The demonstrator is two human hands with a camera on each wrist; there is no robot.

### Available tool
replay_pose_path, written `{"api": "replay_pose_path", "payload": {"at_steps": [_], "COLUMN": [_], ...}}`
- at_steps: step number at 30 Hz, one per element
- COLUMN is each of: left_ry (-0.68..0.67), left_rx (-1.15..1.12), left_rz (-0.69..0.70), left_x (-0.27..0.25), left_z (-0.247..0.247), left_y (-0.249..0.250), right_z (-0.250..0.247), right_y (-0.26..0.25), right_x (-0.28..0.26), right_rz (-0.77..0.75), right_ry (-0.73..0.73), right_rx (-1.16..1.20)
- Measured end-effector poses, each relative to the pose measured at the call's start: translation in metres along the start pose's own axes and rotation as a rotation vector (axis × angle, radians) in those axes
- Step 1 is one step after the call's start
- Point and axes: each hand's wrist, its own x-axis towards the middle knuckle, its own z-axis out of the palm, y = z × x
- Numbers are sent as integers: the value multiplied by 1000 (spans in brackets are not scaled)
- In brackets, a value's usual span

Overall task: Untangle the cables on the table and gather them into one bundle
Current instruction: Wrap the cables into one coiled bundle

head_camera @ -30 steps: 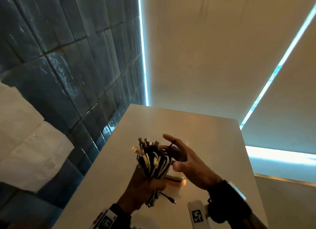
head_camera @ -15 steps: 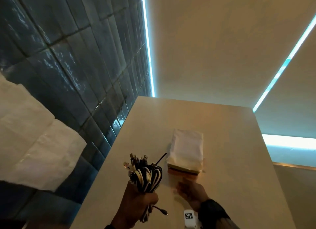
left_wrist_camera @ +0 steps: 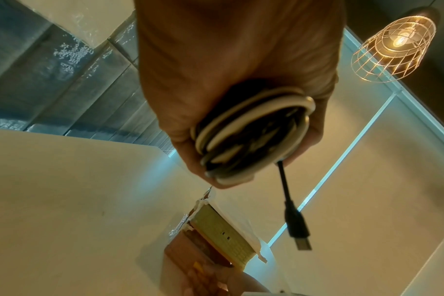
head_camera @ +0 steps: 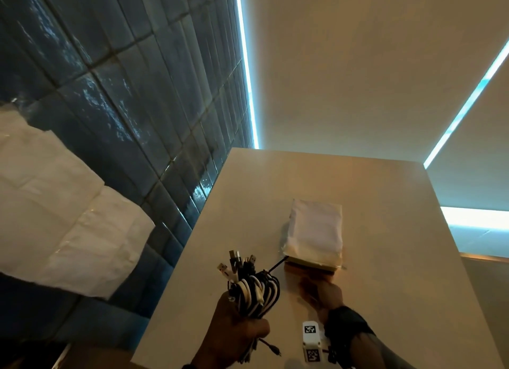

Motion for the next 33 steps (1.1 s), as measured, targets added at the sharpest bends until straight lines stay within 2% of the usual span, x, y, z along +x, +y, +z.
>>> {"api": "replay_pose_path", "payload": {"at_steps": [6, 11, 17, 20, 23, 25, 28, 29, 31, 33], "left_ry": [-8, -126, -109, -175, -189, -197, -252, -290, -361, -506], "left_rx": [-34, -126, -226, -264, -144, -33, 164, 262, 569, 916], "left_rz": [8, 43, 73, 155, 152, 141, 42, 90, 295, 483], "left_x": [1, -1, 8, 12, 13, 11, 11, 12, 19, 29], "left_z": [1, 7, 10, 10, 9, 4, -8, -12, -16, -13], "left_y": [1, 6, -3, -4, -3, -3, -9, -8, -3, 6], "right_z": [-8, -18, -25, -28, -32, -34, -40, -39, -34, -24], "right_y": [20, 39, 53, 58, 60, 57, 46, 35, 9, -21], "right_x": [-13, -29, -43, -45, -48, -55, -63, -68, -75, -87], "right_rz": [46, 130, 198, 205, 227, 306, 357, 351, 318, 261], "right_ry": [-22, -68, -115, -119, -159, -288, -472, -501, -542, -569], "right_rx": [-17, -75, -89, -74, -63, -38, -20, -83, -204, -252]}}
